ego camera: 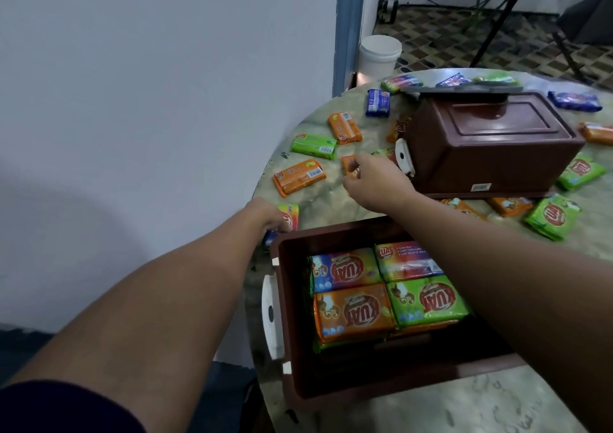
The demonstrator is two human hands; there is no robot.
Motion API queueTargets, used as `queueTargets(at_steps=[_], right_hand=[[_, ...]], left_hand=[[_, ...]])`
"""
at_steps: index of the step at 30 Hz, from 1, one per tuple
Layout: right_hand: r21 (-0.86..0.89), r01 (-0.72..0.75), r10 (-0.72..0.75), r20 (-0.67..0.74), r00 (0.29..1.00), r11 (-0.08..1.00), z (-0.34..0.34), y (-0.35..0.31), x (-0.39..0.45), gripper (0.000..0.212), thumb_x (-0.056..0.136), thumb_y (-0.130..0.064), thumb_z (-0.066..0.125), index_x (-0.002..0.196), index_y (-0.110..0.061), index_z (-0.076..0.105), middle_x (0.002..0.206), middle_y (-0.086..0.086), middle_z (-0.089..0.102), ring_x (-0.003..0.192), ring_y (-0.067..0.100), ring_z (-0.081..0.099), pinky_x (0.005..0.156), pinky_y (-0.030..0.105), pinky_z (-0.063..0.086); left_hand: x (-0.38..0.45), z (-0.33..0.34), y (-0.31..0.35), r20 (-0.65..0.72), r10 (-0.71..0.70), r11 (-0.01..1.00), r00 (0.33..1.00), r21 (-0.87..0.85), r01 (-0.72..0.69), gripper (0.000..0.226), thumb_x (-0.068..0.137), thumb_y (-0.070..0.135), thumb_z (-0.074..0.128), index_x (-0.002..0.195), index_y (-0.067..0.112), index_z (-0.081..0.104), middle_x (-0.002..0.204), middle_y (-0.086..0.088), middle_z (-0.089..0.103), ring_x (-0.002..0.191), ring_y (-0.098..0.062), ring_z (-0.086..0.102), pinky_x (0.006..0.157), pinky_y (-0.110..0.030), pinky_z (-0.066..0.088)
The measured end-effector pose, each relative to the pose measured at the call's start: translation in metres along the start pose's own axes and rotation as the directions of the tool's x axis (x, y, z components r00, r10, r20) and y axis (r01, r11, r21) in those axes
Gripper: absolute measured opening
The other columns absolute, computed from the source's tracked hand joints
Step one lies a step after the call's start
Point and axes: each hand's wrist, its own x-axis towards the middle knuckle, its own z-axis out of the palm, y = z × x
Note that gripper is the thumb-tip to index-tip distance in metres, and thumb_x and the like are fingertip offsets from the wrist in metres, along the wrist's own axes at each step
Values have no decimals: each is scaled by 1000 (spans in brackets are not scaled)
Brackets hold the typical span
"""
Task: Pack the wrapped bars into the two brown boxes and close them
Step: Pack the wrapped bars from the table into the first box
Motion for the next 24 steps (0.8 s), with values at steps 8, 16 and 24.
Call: queueTargets(at_steps=[8, 16, 24], right_hand=[[-184, 62, -16, 238, 971, 981, 19, -24, 36, 54, 93, -28, 67, 142, -16, 48, 138, 14, 53, 120, 33, 55, 99, 46, 51], [-316, 192, -90, 309, 947, 929, 45, -43, 68, 66, 90, -16, 63, 150, -17, 37, 150, 15, 39, 130, 41, 47, 103, 50, 48], [-416, 310, -38, 546, 837, 855, 66, -52, 77, 93, 96, -14, 54, 163, -21, -9, 173, 4, 1, 156, 38, 11, 122, 56, 24]], left_hand=[[1, 9, 2, 75, 42, 998, 996, -44, -39, 46, 80, 11, 82, 120, 0, 61, 114, -19, 67, 105, -31, 66, 82, -38, 56], [6, 1, 2, -65, 134, 914, 989, -376, -149, 37, 77, 11, 64, 114, 12, 61, 107, -17, 66, 93, -30, 67, 72, -32, 57], [7, -24, -5, -154, 132, 812, 979, -550, -196, 48, 59, 13, 54, 106, 15, 47, 102, -21, 65, 72, -27, 67, 69, -42, 56]])
